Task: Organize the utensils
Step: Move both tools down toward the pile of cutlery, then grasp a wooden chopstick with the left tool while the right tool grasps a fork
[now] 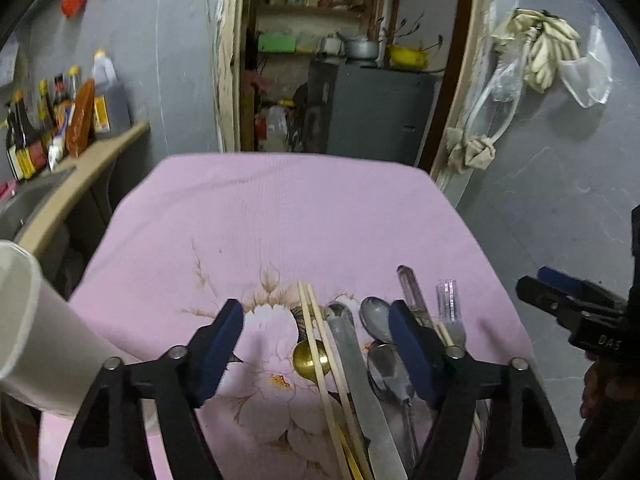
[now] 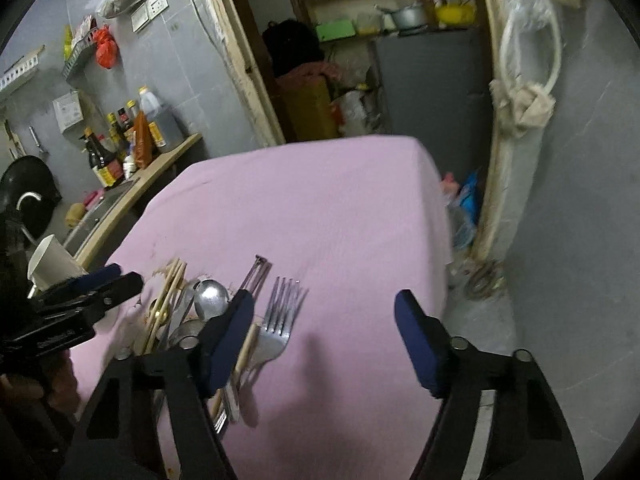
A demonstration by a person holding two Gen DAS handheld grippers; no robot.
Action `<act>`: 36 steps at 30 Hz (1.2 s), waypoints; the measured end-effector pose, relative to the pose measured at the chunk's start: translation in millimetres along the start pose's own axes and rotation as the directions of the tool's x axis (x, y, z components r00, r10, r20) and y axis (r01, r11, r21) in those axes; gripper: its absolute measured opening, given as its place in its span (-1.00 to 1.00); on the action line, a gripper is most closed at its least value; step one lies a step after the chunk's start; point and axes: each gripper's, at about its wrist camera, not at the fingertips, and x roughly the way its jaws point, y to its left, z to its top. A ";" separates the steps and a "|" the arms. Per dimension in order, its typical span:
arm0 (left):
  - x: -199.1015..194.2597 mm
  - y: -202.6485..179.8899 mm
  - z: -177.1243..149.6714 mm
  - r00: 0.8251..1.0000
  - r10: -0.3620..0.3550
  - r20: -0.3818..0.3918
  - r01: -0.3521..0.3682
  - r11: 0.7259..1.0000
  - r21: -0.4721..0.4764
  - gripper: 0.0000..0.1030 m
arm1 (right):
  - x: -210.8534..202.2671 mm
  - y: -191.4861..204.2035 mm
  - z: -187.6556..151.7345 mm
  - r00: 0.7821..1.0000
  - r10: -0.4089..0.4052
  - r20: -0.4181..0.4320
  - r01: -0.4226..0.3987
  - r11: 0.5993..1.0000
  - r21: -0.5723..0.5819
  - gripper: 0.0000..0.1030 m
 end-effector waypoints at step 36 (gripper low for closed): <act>65.1 24.9 12.4 0.938 -0.200 -0.283 0.150 0.971 -0.188 -0.89 | 67.6 4.4 17.6 0.943 0.228 -0.244 -0.267 0.954 -0.139 -0.64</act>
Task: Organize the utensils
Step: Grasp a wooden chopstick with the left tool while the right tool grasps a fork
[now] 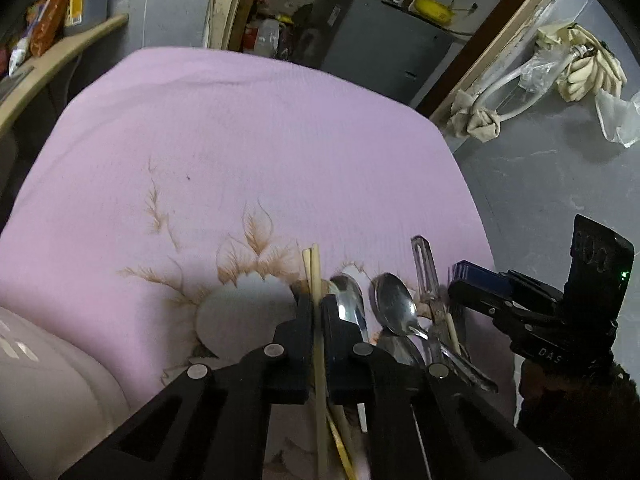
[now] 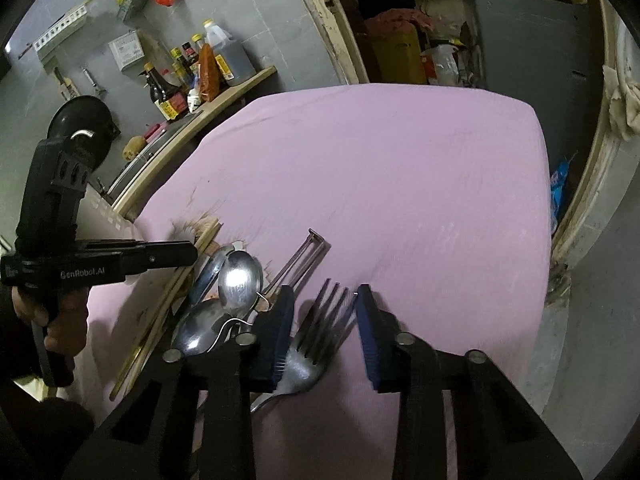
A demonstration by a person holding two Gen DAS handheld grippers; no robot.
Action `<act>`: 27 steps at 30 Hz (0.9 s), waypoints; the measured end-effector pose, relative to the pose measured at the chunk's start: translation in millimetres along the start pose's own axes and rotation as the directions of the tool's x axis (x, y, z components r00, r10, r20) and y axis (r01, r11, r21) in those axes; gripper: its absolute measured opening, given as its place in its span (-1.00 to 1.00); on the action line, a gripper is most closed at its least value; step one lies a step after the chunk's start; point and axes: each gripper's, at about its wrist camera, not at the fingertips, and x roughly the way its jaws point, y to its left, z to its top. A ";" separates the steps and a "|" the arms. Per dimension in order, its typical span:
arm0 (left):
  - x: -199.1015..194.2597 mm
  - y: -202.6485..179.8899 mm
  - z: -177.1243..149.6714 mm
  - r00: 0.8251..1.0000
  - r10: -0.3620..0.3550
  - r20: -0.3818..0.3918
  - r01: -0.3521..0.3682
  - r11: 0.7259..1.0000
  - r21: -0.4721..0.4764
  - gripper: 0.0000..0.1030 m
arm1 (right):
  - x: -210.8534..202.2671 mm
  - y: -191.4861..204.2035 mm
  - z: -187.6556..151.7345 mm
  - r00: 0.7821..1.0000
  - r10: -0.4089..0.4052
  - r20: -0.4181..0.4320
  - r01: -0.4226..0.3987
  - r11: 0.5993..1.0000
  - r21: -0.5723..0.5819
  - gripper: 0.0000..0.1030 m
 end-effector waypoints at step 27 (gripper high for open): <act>-133.7 -22.1 -13.4 0.937 -0.006 0.348 0.012 1.000 -0.014 -0.90 | -153.4 87.1 -15.8 0.866 -0.392 0.310 0.387 0.918 0.082 -0.96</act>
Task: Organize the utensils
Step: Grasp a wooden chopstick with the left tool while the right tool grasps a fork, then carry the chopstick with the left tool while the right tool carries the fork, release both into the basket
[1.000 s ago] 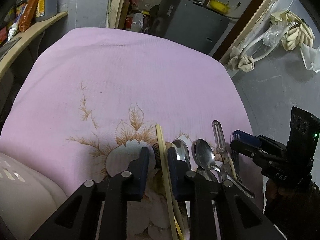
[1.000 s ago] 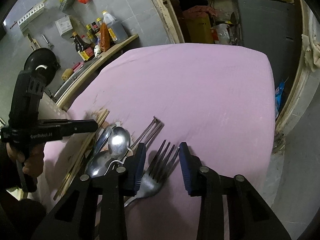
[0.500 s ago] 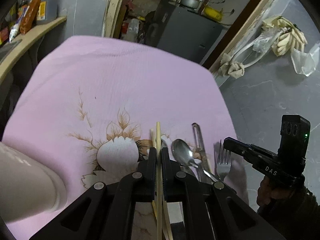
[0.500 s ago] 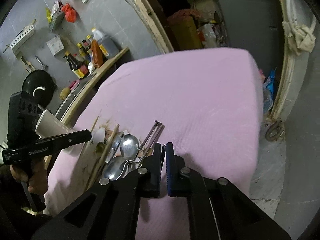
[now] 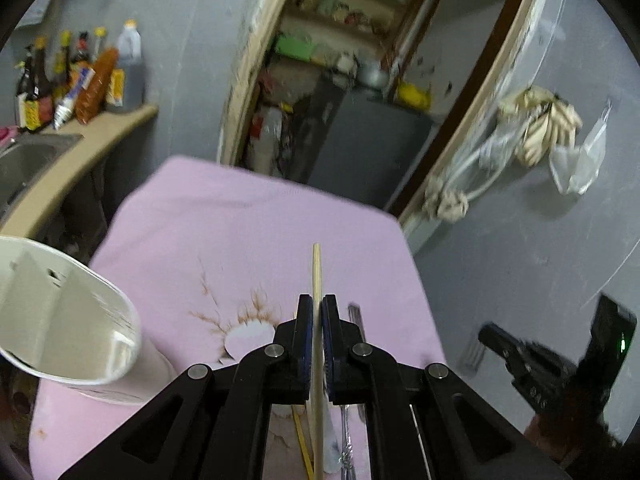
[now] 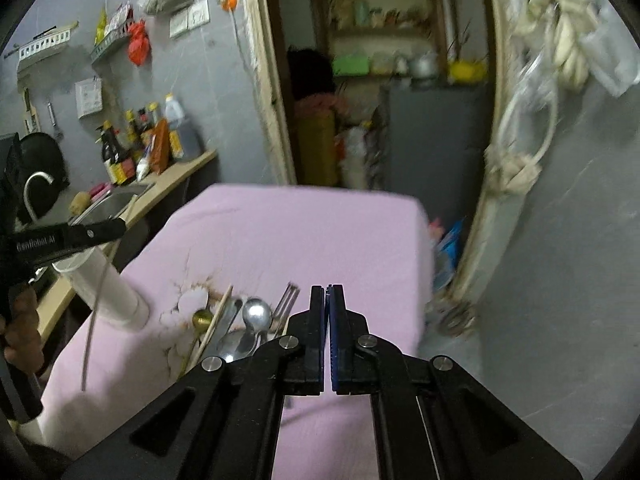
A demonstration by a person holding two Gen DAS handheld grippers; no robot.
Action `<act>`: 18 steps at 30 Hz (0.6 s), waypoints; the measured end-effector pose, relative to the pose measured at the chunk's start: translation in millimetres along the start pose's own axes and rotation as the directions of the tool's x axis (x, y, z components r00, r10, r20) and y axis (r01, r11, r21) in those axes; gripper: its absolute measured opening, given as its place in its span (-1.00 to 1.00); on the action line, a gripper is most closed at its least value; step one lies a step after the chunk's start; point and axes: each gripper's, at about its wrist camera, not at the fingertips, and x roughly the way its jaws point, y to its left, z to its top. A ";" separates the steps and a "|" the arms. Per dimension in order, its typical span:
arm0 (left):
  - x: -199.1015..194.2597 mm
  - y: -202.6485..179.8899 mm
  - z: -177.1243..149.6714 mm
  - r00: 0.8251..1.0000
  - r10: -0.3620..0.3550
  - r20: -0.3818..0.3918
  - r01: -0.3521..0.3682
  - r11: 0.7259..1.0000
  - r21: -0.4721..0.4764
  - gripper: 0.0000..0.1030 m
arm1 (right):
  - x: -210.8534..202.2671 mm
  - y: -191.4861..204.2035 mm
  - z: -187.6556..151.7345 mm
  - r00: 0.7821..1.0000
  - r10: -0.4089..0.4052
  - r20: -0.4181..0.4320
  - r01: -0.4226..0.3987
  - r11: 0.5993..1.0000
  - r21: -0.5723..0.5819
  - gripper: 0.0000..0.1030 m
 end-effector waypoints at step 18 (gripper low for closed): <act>-120.3 106.8 63.5 0.952 0.053 0.301 -0.025 0.995 -0.096 -0.90 | -102.0 119.9 75.3 0.951 -0.124 0.283 0.146 0.988 -0.058 -0.96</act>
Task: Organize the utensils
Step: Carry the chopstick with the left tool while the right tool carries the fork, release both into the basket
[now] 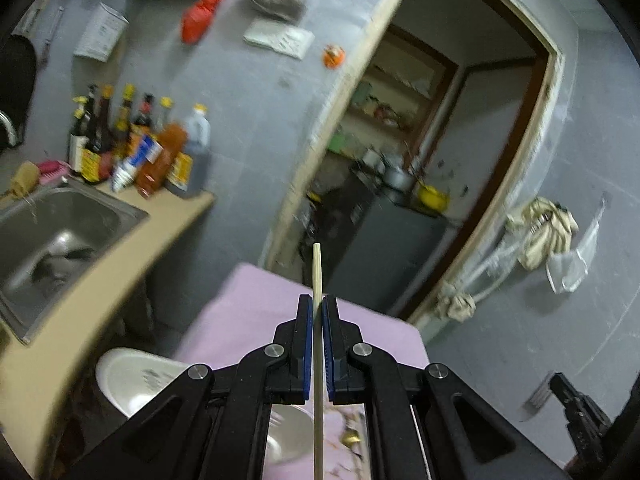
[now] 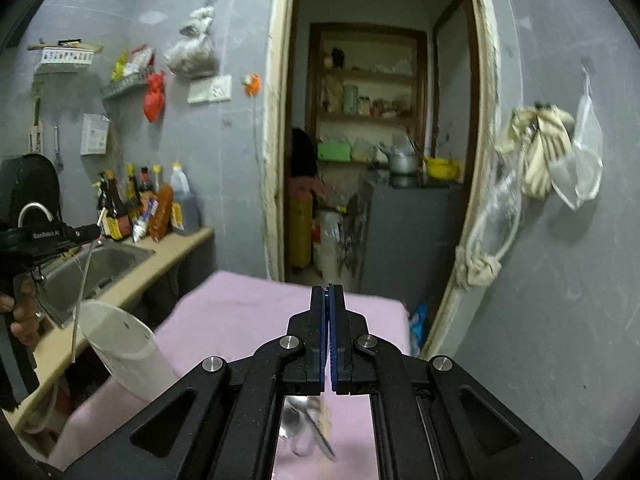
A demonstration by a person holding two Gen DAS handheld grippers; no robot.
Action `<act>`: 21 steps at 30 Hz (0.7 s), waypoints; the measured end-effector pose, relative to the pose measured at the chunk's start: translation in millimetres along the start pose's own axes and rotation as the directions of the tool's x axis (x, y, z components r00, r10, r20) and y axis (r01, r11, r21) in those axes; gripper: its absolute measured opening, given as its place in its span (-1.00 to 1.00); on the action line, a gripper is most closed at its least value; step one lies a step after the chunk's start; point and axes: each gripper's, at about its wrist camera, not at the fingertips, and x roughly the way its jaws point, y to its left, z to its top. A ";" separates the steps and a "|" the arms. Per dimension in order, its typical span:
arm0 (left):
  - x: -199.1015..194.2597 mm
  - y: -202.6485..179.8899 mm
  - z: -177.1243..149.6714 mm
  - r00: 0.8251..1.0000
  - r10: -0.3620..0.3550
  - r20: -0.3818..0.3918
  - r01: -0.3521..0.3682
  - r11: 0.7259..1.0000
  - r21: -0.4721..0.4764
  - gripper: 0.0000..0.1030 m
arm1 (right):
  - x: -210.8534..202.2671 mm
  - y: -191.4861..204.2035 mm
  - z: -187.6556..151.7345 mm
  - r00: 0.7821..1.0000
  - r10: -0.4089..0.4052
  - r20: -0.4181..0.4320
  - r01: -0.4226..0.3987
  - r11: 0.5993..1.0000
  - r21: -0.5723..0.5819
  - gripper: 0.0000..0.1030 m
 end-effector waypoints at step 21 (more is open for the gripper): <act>39.8 122.0 45.7 0.990 0.096 0.103 -0.087 0.992 -0.094 -0.90 | 47.6 196.8 16.5 0.998 0.034 0.058 -0.026 0.992 -0.126 -0.96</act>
